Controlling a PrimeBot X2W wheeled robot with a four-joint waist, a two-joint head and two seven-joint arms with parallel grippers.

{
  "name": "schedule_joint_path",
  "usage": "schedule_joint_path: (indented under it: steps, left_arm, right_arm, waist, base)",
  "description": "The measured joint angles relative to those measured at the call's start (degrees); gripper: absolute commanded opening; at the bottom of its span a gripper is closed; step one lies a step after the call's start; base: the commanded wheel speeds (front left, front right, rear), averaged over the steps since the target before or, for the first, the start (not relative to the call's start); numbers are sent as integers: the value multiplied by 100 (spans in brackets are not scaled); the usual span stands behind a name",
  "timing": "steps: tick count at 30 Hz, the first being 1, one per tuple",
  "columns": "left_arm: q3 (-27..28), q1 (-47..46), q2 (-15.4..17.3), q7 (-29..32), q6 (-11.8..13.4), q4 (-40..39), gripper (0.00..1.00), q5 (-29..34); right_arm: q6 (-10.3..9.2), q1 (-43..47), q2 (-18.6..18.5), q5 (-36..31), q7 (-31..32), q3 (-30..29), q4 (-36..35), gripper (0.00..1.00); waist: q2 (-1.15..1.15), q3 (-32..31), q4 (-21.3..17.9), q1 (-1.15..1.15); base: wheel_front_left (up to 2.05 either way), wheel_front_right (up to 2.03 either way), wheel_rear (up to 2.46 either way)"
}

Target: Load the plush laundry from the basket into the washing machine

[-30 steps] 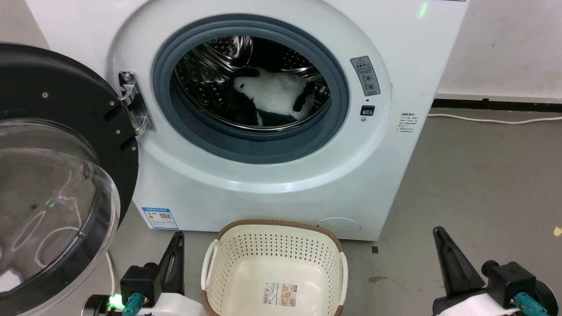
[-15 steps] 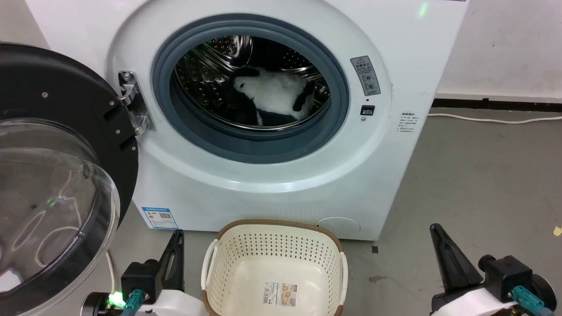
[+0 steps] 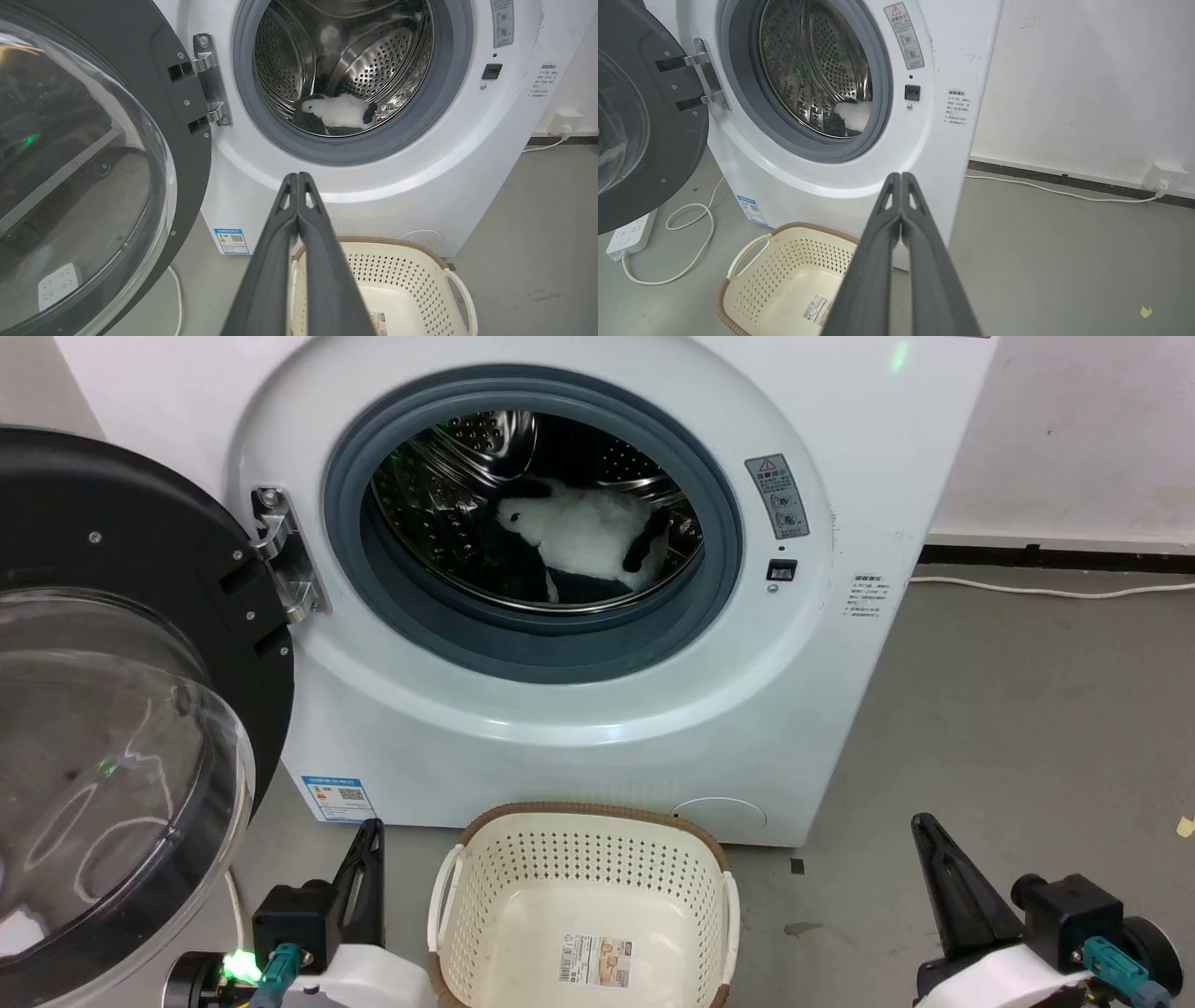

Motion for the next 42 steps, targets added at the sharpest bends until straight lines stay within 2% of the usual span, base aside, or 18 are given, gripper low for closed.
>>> schedule_joint_path:
  steps: [42]
  left_arm:
    - [287,-29,-153,495,-102,-285,0,428]
  right_arm:
    - [1,-215,0,-203,486,-35,-2,0]
  waist:
    - [0,14,-6,0]
  base:
    - [0,0,0]
